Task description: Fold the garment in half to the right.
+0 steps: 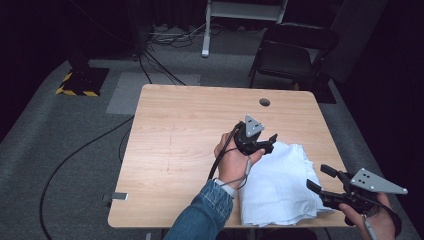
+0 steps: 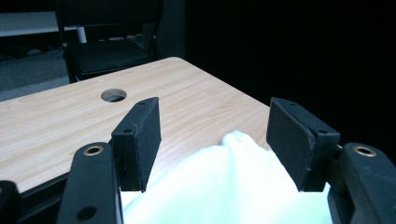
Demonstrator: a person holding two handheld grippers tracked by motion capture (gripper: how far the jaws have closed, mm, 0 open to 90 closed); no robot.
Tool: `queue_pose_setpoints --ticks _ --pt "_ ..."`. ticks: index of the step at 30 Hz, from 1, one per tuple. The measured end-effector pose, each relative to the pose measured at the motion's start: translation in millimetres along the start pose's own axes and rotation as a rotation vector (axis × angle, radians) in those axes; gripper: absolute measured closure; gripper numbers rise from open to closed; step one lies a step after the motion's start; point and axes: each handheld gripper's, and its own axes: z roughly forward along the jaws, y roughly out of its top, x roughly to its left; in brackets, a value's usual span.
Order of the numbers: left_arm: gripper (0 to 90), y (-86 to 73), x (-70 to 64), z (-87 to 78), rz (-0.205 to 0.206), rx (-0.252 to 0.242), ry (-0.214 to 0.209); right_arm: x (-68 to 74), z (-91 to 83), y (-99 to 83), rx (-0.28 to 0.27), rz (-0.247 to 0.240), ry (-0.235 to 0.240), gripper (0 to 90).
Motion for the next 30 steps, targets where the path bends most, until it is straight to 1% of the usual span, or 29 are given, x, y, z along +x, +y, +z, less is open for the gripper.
queue_pose_setpoints --ticks 2,5,6,7,11,13,16,18,23,24,27,30 --pt "35.6 -3.9 -4.2 -5.5 0.016 -0.008 -0.001 -1.9 -0.6 -0.9 0.008 -0.012 -0.009 24.9" --pt "35.5 -10.8 -10.6 -12.6 0.034 -0.009 -0.012 -7.2 -2.3 -3.1 0.015 -0.009 -0.014 24.9" --pt "35.5 -10.8 -10.6 -12.6 0.034 -0.009 -0.012 -7.2 -2.3 -3.1 0.015 -0.009 -0.014 24.9" --pt "35.5 -16.3 -14.8 -17.4 0.046 -0.009 -0.017 -10.4 -3.1 -4.9 0.019 -0.014 -0.016 24.9" --pt "35.5 -28.8 -22.4 -25.1 0.065 -0.001 -0.031 -14.4 -1.8 -10.0 0.033 -0.022 -0.009 24.3" --pt "35.4 -35.5 -25.8 -27.7 0.071 0.008 -0.038 -14.7 0.1 -12.4 0.040 -0.028 0.003 23.9" --pt "35.3 -45.2 -30.1 -31.7 0.093 0.013 -0.038 -14.1 3.0 -15.3 0.050 -0.032 0.009 23.2" --pt "35.2 -52.2 -32.6 -33.9 0.099 0.019 -0.041 -14.2 4.9 -17.2 0.058 -0.030 0.006 23.1" --pt "34.8 -69.6 -40.2 -39.1 0.127 0.050 -0.042 -14.5 9.8 -23.6 0.087 -0.048 0.008 23.0" --pt "34.6 -72.3 -41.3 -40.2 0.139 0.055 -0.042 -14.4 10.6 -24.9 0.090 -0.052 0.011 22.9" --pt "34.3 -78.8 -43.9 -43.0 0.150 0.063 -0.043 -14.2 13.2 -29.3 0.097 -0.060 0.024 22.1" --pt "34.2 -84.5 -44.9 -46.2 0.162 0.070 -0.033 -15.2 15.7 -34.6 0.108 -0.074 0.023 21.6"
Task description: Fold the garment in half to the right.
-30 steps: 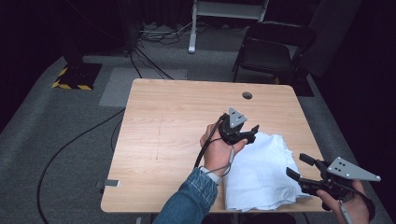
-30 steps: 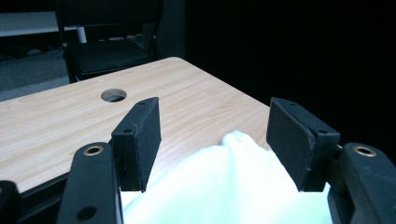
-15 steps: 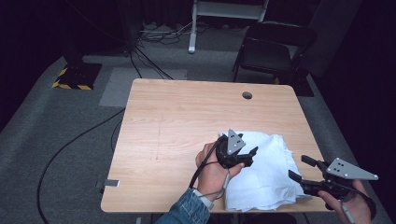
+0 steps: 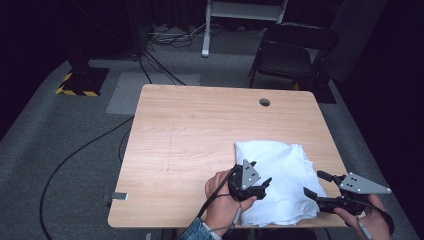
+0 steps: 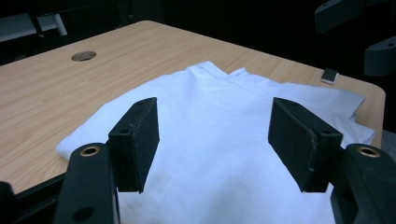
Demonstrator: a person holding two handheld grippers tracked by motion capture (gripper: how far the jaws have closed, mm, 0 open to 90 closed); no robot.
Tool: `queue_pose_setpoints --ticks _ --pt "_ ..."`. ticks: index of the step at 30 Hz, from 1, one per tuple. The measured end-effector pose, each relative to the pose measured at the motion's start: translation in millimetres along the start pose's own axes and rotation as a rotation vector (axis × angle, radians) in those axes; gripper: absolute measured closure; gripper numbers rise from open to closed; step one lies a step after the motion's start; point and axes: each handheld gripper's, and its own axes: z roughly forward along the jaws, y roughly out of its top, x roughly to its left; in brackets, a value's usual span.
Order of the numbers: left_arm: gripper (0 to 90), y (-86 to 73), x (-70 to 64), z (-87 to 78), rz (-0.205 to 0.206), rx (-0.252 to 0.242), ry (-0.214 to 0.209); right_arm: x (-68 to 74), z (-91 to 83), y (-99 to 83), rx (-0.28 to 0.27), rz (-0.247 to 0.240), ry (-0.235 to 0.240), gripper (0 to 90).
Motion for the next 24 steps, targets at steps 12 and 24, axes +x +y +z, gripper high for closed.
queue_pose_setpoints --ticks 12,24 --pt "33.4 -25.8 -9.4 -1.7 0.006 0.062 -0.004 -8.8 17.7 -29.4 0.083 0.007 0.019 21.0" --pt "34.1 -53.1 -29.0 8.6 0.055 0.160 -0.008 -15.6 39.9 -68.8 0.186 0.021 0.105 16.8"
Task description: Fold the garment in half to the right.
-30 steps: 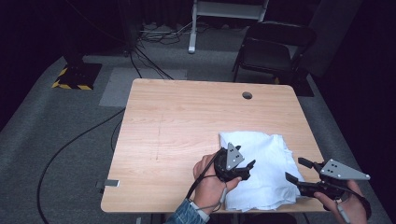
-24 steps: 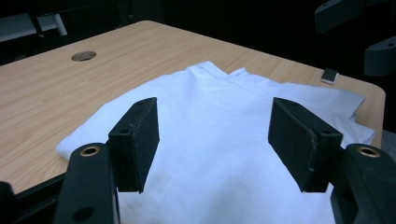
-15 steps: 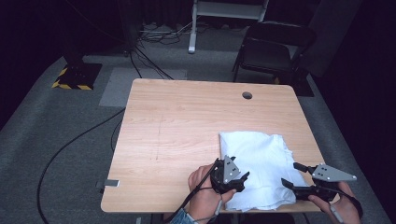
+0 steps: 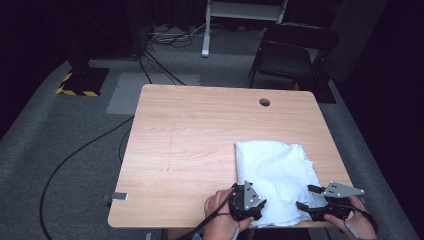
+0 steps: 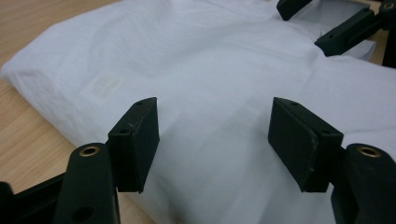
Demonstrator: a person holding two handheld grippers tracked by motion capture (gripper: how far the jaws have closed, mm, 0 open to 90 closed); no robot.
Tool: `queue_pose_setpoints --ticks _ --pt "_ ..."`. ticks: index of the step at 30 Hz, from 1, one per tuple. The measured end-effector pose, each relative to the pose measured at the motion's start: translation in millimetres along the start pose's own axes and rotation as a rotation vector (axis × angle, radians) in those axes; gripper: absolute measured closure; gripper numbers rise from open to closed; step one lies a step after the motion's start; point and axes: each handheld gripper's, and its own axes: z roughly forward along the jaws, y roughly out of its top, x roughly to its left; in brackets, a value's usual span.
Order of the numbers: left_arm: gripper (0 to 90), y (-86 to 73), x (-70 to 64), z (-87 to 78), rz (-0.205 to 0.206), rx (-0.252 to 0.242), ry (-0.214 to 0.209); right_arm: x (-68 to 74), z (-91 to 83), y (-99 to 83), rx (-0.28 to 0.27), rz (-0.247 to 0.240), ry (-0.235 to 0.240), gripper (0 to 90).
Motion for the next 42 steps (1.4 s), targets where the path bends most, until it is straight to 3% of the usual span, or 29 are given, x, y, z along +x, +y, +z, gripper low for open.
queue_pose_setpoints --ticks 3,9,17,24,32,37,42 --pt "34.7 -5.8 -2.4 5.6 0.018 0.020 0.016 -3.5 6.3 -4.1 0.000 -0.007 0.021 13.1" --pt "38.3 -9.4 5.7 7.2 -0.009 0.047 0.052 -12.1 20.1 -4.4 0.019 0.013 0.056 7.1" --pt "38.0 -12.2 28.1 4.7 -0.072 0.059 0.085 -17.2 39.7 12.6 0.026 0.010 0.057 6.0" --pt "37.4 -14.9 52.1 2.3 -0.101 0.069 0.115 -20.3 59.0 29.1 0.034 0.020 0.058 4.6" --pt "37.4 -16.9 75.2 0.9 -0.129 0.072 0.138 -26.0 81.4 52.0 0.063 0.004 0.068 4.2" --pt "37.1 -18.4 88.5 -0.9 -0.121 0.071 0.145 -28.4 93.4 63.8 0.080 0.002 0.076 4.2" --pt "35.1 -19.7 93.8 -4.6 -0.139 0.054 0.153 -27.9 99.5 69.4 0.078 0.002 0.079 5.0"
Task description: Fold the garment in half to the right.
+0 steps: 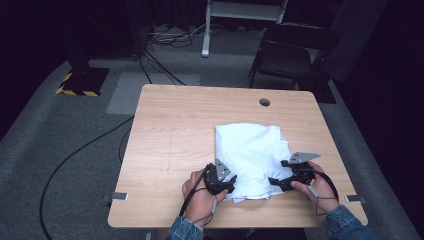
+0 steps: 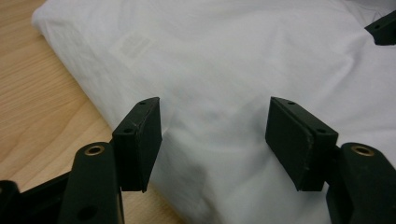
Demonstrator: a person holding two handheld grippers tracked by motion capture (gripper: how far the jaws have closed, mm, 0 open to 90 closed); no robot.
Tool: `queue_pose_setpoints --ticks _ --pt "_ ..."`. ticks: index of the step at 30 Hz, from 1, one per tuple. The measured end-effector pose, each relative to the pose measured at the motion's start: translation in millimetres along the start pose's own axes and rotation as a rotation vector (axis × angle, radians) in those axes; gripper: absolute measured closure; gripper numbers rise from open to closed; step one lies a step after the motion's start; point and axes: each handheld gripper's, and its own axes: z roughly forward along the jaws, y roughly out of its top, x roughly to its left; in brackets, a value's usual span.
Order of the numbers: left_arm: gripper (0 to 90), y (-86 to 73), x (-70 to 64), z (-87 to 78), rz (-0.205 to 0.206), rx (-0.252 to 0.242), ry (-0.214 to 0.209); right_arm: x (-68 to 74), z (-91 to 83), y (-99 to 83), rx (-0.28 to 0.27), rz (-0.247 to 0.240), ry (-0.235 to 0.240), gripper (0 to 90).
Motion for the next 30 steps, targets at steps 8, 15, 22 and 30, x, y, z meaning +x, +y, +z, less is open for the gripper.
queue_pose_setpoints --ticks 8,15,22,30 --pt "33.6 13.8 -0.9 -30.1 -0.009 -0.072 -0.007 13.5 -26.1 7.2 -0.012 0.010 0.015 11.3" --pt "32.5 21.0 -4.4 -53.6 -0.003 -0.096 -0.017 25.1 -59.7 16.8 -0.089 -0.032 0.021 11.0" --pt "31.0 17.2 -5.3 -80.7 0.020 -0.116 -0.029 30.2 -88.1 15.5 -0.121 -0.052 0.019 10.6" --pt "28.6 -1.1 3.2 -99.0 0.026 -0.104 0.001 28.3 -104.5 6.2 -0.134 -0.052 0.020 10.6"
